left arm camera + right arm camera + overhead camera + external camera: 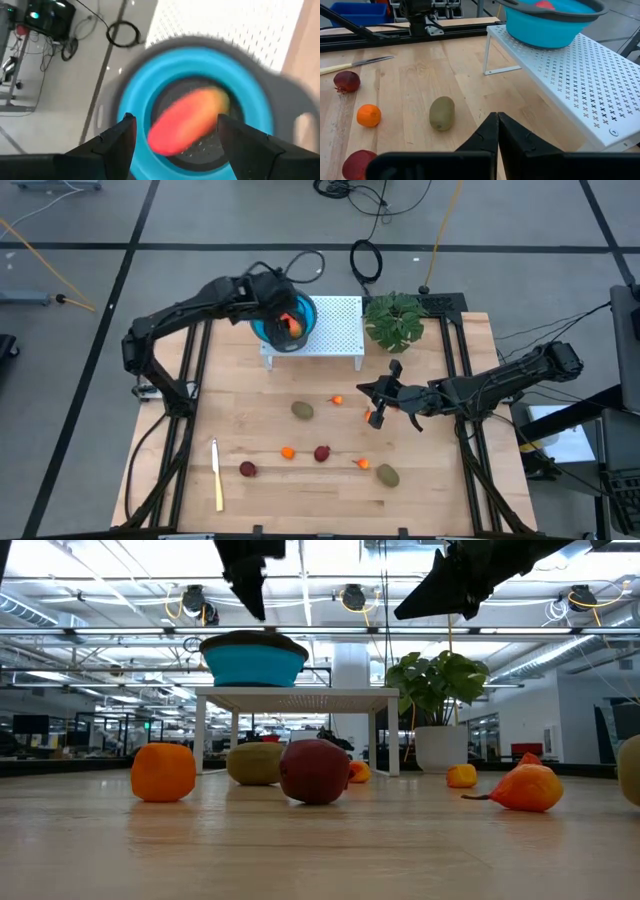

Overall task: Pick & Place Fruit
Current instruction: Put the kiwi in the blue strainer bowl on the shelf

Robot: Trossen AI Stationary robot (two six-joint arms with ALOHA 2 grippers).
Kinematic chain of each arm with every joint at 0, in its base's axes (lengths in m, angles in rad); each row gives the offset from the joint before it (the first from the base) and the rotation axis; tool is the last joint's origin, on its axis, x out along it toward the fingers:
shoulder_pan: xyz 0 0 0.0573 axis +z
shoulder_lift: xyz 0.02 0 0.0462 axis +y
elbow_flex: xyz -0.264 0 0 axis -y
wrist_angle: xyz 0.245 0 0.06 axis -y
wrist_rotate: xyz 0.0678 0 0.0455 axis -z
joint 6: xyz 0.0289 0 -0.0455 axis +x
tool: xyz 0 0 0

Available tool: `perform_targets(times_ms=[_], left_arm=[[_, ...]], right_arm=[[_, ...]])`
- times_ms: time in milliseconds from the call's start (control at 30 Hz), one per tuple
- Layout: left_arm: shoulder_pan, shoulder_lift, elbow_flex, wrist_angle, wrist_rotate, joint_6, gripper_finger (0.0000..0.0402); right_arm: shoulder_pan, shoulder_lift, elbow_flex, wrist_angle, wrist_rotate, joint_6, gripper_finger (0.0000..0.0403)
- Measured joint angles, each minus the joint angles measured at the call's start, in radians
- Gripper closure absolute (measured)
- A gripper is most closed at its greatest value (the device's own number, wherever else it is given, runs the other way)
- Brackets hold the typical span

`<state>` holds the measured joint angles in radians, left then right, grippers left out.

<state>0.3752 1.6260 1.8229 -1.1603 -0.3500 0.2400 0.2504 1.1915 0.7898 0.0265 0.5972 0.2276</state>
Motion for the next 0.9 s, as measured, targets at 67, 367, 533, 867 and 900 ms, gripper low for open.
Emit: perform_targets(times_ms=[67, 367, 533, 867, 900], left_arm=[[-0.017, -0.025, 0.017, -0.019, 0.003, -0.073, 0.0141], [-0.136, -0.146, 0.019, -0.081, 0.103, -0.372, 0.0201], [-0.247, -0.164, 0.019, -0.118, 0.116, -0.496, 0.024], [-0.496, -0.144, 0.019, -0.093, 0.11, -0.621, 0.0308], [-0.515, -0.139, 0.019, -0.075, 0.103, -0.633, 0.0315]], right_arm=[[0.0, 0.0, 0.0, 0.0, 0.0, 0.0, 0.0402], [0.0, 0.0, 0.0, -0.001, -0.001, -0.003, 0.0401], [0.0, 0.0, 0.0, -0.002, -0.037, -0.01, 0.0402], [0.0, 0.0, 0.0, -0.058, -0.132, -0.011, 0.0402], [0.0, 0.0, 0.0, -0.074, -0.134, -0.012, 0.0402]])
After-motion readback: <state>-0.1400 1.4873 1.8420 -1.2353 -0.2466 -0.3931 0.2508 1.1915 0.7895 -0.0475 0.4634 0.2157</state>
